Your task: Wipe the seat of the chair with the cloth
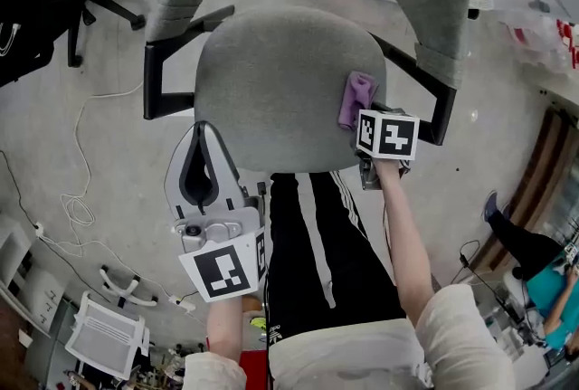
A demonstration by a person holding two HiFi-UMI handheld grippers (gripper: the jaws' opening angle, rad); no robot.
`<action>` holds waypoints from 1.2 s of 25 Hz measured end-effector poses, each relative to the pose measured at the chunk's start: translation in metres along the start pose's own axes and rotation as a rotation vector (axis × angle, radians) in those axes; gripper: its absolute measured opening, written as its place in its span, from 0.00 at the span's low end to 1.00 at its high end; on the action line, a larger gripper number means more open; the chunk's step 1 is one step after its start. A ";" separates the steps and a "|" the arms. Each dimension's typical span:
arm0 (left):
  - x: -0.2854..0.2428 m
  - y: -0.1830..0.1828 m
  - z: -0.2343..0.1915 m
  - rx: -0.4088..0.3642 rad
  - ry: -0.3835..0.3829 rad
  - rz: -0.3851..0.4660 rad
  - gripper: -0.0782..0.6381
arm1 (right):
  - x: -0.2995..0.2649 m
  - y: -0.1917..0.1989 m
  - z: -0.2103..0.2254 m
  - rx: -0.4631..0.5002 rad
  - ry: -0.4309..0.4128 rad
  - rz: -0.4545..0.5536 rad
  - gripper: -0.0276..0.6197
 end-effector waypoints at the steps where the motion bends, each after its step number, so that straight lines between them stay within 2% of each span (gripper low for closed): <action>1: -0.002 0.000 0.002 -0.002 0.007 -0.002 0.13 | 0.001 0.002 0.006 -0.005 0.021 0.001 0.18; 4: -0.005 0.002 0.004 -0.005 0.019 -0.015 0.13 | 0.001 0.007 0.014 -0.025 0.062 -0.004 0.18; 11: -0.005 0.006 0.004 -0.008 0.022 -0.038 0.13 | 0.008 0.009 0.031 0.073 0.268 -0.024 0.18; 18: 0.002 -0.003 -0.002 -0.014 0.005 -0.019 0.13 | 0.012 0.005 0.027 0.019 0.331 0.016 0.18; 21: 0.009 0.000 -0.011 -0.009 -0.014 -0.013 0.13 | 0.032 -0.001 0.008 -0.064 0.199 0.110 0.18; 24: 0.019 0.001 -0.023 -0.005 -0.046 -0.008 0.13 | 0.055 -0.008 -0.042 -0.114 -0.013 0.187 0.18; 27: 0.034 0.001 -0.037 0.002 -0.094 0.002 0.13 | 0.067 -0.004 -0.121 -0.068 -0.248 0.192 0.18; 30: 0.049 0.004 -0.048 0.010 -0.140 0.008 0.13 | 0.069 0.012 -0.204 0.008 -0.431 0.136 0.18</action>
Point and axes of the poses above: the fingertips, and each gripper's own axes: x backward along the fingers, z to its right, y out of its underside, the point moved 4 cm from there along x, backward along the fingers, and after that the axes turned 11 degrees about y, right-handed, at the moved point
